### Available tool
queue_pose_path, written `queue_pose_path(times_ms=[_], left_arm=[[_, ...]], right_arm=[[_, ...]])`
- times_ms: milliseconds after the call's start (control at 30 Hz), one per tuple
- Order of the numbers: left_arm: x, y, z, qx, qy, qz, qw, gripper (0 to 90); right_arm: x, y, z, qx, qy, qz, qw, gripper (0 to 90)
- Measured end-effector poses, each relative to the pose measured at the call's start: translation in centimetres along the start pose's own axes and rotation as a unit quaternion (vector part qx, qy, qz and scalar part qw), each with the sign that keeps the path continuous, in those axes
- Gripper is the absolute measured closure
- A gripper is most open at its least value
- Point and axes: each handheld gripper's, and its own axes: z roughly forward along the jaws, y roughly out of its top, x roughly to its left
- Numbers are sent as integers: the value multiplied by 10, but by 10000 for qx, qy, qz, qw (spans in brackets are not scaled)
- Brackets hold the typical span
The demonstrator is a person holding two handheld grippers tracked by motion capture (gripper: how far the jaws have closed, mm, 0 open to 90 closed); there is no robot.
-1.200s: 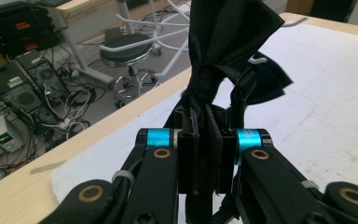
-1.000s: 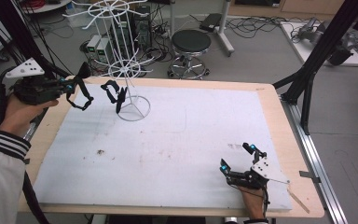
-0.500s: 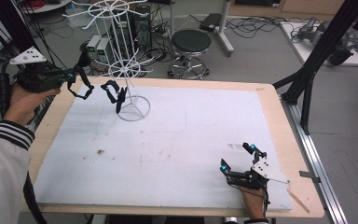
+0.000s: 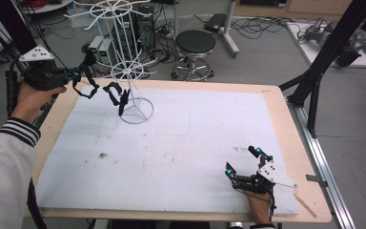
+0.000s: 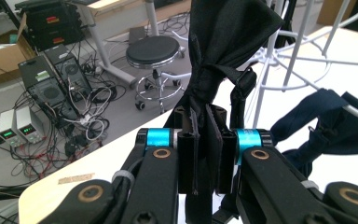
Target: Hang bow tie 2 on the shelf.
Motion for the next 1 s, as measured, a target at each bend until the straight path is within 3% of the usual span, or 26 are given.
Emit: queue_pose_path(times_ms=[333, 1000], left_arm=[[-6, -1, -10, -74, -112, 26, 9999, 834], [-8, 10, 12, -82, -95, 118, 9999, 833]], right_arm=[[0, 0, 1, -1, -15, -55, 10000, 6], [0, 0, 0, -4, -6, 2, 10000, 6]])
